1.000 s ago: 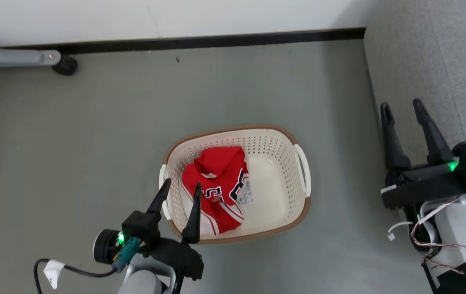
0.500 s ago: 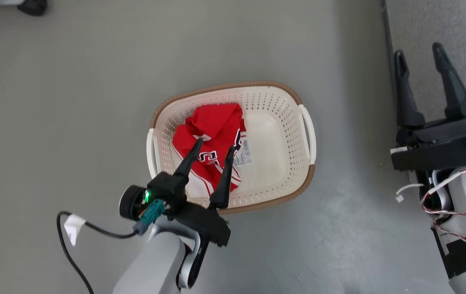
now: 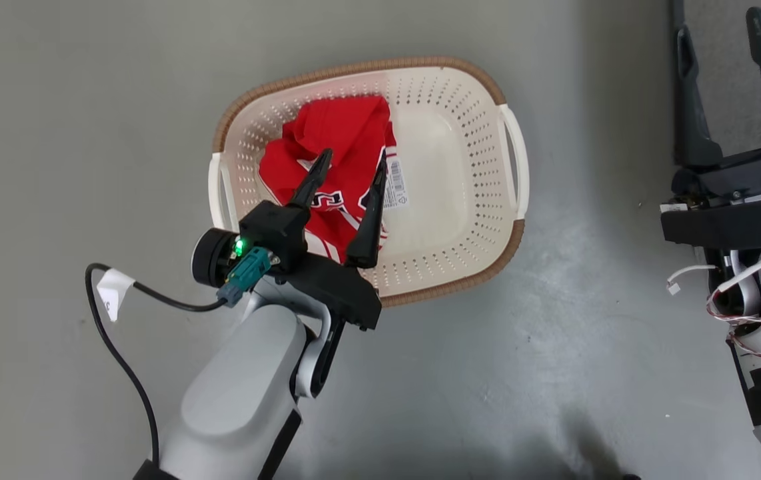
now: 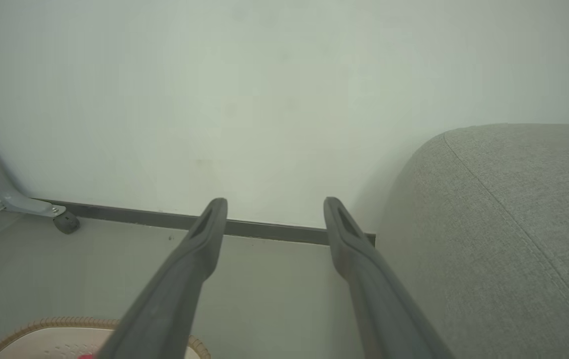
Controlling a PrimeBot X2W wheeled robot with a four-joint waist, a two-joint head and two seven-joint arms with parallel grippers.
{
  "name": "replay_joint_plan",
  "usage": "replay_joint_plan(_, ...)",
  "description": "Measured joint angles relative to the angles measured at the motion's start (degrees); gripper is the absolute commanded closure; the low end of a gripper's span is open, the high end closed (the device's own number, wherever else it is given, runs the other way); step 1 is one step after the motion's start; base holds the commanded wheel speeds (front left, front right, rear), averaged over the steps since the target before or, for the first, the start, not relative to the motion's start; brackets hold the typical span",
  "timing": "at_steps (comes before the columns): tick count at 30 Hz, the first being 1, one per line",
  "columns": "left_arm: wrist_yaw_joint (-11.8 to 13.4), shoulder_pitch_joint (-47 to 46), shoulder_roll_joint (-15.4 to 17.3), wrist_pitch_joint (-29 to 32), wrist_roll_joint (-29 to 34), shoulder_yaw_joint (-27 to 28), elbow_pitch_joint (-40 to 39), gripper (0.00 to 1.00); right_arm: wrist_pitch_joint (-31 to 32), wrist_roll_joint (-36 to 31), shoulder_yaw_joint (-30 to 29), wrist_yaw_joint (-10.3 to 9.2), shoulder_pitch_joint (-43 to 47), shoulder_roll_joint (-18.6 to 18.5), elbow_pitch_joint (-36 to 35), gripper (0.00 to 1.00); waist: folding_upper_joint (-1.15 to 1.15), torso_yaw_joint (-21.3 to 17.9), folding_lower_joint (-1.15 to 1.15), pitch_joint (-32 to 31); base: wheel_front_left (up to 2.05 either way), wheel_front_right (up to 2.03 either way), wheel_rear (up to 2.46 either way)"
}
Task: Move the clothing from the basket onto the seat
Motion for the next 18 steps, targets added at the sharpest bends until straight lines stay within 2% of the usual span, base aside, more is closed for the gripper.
replay_joint_plan(7, 0.4, -4.7, -0.1, 0.0, -2.9, -1.9, 4.5, 0.00, 0.0, -0.4, -0.1, -0.08, -1.1, -0.8, -2.2, 0.00, 0.00, 0.2, 0.00, 4.7, 0.00, 0.00, 0.00)
replay_joint_plan(18, 0.3, -12.7, -0.2, 1.6, -2.9, -6.0, 14.9, 0.00, 0.0, -1.5, 1.1, 0.02, -1.3, -0.9, -4.3, 0.00, 0.00, 0.2, 0.00, 8.5, 0.00, 0.00, 0.00)
